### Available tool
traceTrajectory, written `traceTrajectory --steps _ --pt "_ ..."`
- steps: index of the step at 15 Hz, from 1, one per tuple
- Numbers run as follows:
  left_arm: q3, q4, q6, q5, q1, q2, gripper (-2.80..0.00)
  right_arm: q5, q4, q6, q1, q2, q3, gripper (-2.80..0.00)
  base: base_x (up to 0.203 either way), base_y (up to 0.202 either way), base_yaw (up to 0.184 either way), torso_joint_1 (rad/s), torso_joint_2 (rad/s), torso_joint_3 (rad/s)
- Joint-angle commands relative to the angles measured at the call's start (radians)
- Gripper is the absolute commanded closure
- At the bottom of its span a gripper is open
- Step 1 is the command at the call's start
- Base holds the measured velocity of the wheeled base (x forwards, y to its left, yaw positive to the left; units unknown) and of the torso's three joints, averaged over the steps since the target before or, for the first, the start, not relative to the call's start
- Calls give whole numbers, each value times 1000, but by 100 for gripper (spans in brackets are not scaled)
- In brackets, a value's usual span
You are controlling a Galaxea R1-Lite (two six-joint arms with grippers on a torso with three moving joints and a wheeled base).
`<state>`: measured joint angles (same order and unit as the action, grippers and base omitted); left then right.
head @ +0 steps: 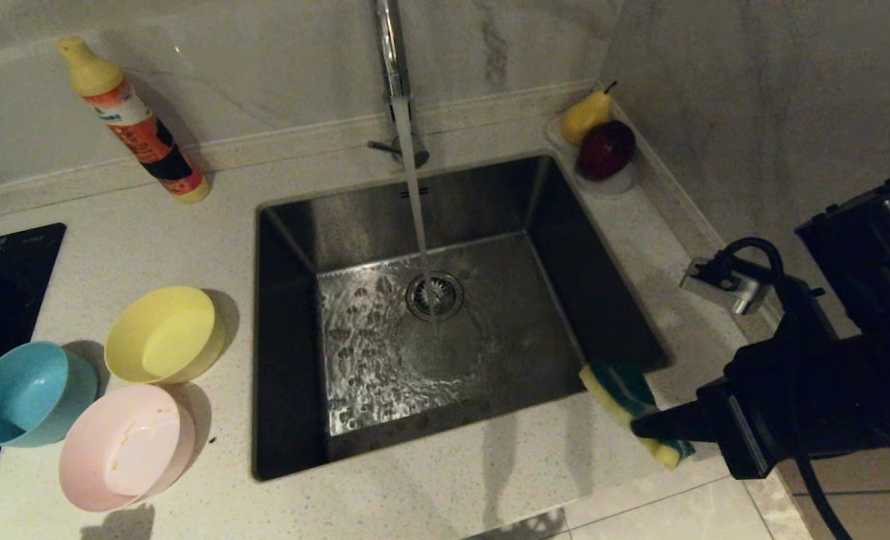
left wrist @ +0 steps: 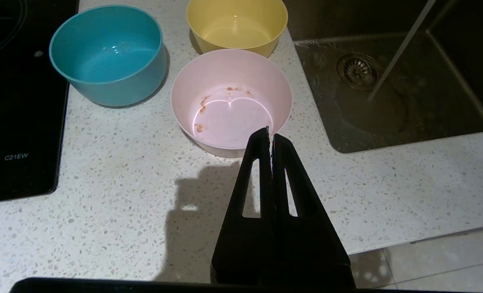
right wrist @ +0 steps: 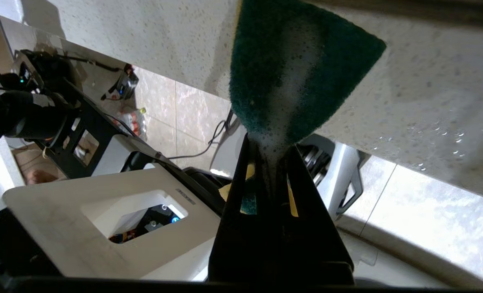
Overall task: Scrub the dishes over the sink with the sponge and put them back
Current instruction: Pick up a bowl and the sponge
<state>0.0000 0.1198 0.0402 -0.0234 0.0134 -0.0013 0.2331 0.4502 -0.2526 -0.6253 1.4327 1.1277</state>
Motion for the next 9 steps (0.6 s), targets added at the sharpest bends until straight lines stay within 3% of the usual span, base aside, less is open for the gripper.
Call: traceTrajectory --steps 1,3,6,9 --pt "40 -2 1 -4 -1 -2 0 2 1 -22 -2 5 -1 0 0 0 0 0 0 0" --pt "-16 -11 -4 -18 -1 12 0 2 2 -27 -2 -10 -5 0 0 0 0 0 0 0" --pt "-252 -17 -9 -51 -2 155 0 2 -2 -25 0 -31 -23 0 0 0 0 0 0 0" --pt "-477 -48 -64 -213 -11 371 0 2 -7 -24 10 -49 -23 0 0 0 0 0 0 0"
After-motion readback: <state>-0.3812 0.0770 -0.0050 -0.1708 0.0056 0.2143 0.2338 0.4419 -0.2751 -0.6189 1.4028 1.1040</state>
